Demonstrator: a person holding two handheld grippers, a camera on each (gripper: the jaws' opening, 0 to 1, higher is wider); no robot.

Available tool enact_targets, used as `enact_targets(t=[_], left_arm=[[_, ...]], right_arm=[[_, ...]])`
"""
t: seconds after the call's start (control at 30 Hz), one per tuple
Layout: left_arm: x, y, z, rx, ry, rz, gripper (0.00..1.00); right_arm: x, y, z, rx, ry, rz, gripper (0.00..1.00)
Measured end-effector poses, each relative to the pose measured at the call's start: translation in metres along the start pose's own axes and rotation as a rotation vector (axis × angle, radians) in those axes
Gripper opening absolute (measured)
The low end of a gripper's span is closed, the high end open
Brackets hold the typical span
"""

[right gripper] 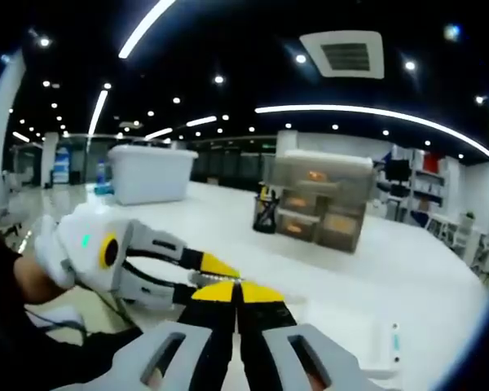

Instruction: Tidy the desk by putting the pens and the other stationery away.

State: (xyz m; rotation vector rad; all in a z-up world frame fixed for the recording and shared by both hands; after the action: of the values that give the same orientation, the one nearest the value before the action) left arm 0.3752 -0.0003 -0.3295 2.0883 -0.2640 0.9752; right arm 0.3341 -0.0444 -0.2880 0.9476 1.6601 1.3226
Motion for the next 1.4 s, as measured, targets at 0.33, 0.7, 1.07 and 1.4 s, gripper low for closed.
enact_targets(t=[0.33, 0.7, 1.07, 1.4], left_arm=[[-0.003, -0.002, 0.001, 0.063, 0.010, 0.086, 0.12], [0.003, -0.016, -0.009, 0.122, 0.054, 0.131, 0.12], [0.015, -0.019, -0.029, 0.176, 0.099, 0.204, 0.12], [0.058, -0.007, -0.053, 0.184, 0.159, 0.255, 0.13]], right_arm=[[-0.001, -0.007, -0.002, -0.011, -0.007, -0.033, 0.03], [0.002, -0.011, -0.011, -0.041, 0.024, -0.007, 0.14], [0.003, -0.022, -0.013, -0.037, 0.023, -0.041, 0.18], [0.004, -0.031, -0.017, -0.018, 0.020, -0.038, 0.18]])
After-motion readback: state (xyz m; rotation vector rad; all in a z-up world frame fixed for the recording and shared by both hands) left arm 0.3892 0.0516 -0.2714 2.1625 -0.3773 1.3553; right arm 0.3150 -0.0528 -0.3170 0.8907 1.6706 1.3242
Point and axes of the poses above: the point that each gripper's makers call its tool centre point, and the gripper's own axes: z roughly forward along the fingers, x roughly to its left, y roughly out of its top, the point moved 2 cm from there along -z, roughly backward along the fingers, and after that the axes turned 15 degrees about -y, right-handed, at the moved point
